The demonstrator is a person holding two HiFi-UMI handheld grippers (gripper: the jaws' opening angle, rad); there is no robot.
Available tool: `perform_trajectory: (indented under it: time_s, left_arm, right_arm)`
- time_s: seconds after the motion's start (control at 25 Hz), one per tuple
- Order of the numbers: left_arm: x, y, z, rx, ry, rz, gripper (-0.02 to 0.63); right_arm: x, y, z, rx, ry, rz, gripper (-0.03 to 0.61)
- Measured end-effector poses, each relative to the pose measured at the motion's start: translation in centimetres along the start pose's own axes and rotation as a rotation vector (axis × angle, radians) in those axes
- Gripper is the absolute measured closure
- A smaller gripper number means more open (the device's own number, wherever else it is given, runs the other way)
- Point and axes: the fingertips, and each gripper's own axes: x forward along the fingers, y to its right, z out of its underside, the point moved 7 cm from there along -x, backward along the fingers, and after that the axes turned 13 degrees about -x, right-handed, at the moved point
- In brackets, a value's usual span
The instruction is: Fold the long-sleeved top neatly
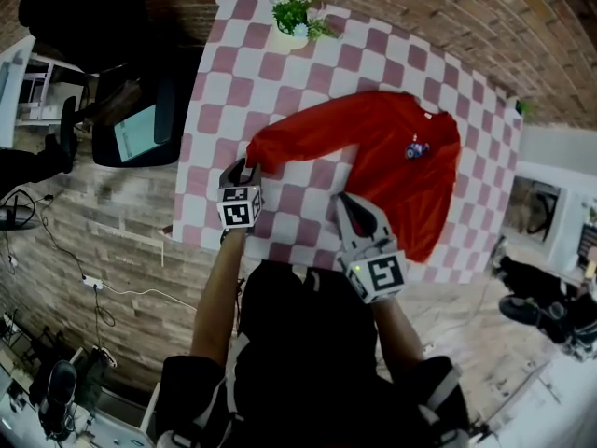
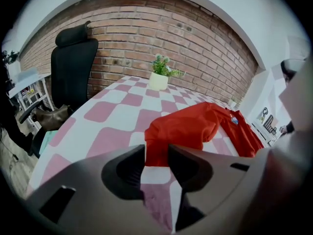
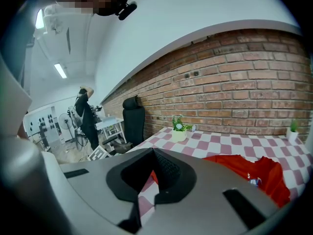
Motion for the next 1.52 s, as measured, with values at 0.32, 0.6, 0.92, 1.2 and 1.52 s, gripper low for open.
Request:
perform_trajectory:
  time_s: [0.32, 0.6, 0.92, 1.2, 1.52]
  left_arm:
    - [1.3, -0.6, 0.4, 0.025, -0.065, -0.045, 0.548]
    - [-0.5, -2.4, -2.1, 0.086, -0.069, -0.034, 0.586]
    - [-4.5, -1.7, -6.8, 0.222, -0.029, 0.035, 0.588]
    - [-7.4, 1.9, -10.3, 0.286, 0.027, 0.121, 0.589]
    - [-9.5, 9.2, -13.1, 0.381, 0.09, 0.216, 0.591]
  right_arm:
    - [0.4, 0.7, 0.1, -0.009, 0.001, 0.004, 0.571]
    - [0.0, 0.8, -0.4, -0.012, 0.003, 0.024, 0.571]
    - [-1.9, 0.6, -0.5, -0.002, -0.027, 0.135, 0.571]
    - [-5.4, 2.1, 1.0, -0.016, -0.045, 0.278, 0.571]
    - [-10.4, 5.0, 2.9, 0.04, -0.066, 0.415, 0.571]
